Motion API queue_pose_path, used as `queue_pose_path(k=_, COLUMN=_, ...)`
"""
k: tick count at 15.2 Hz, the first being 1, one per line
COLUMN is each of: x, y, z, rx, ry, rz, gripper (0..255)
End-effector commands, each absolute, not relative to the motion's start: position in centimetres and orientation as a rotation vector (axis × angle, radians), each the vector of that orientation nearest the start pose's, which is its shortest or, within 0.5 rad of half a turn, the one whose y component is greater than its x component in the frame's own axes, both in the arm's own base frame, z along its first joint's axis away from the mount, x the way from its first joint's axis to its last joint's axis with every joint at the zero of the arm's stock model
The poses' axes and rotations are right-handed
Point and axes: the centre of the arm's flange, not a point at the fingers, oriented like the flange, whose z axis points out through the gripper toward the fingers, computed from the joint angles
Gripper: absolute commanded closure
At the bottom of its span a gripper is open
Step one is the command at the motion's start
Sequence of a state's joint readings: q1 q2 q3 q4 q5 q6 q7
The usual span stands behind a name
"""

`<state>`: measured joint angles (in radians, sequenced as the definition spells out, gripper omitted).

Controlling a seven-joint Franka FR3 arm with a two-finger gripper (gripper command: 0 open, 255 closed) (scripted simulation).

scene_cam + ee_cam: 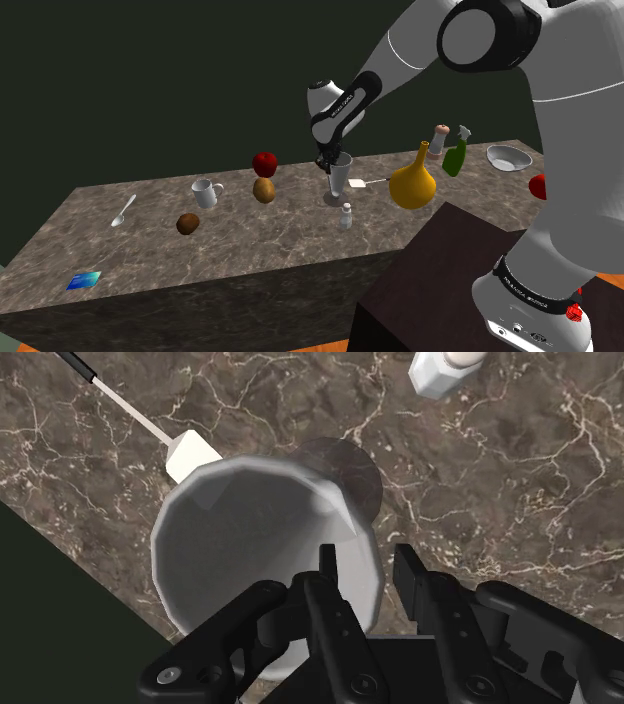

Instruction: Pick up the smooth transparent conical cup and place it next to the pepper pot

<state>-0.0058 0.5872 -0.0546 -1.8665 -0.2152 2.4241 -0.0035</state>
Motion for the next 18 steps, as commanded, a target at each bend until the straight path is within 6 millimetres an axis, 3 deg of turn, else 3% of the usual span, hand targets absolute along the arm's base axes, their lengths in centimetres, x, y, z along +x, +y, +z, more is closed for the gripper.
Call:
queue_pose_path(k=1, x=63.5, y=-3.8, z=19.7, rx=-3.304, ry=-0.192, rz=0.059, gripper=255)
queue_pose_path(k=8, x=63.5, y=-3.8, z=19.7, rx=-3.304, ry=-0.192, rz=0.059, gripper=255)
queue_pose_path(k=18, x=63.5, y=-3.8, z=25.0, rx=-3.304, ry=-0.192, rz=0.059, gripper=255)
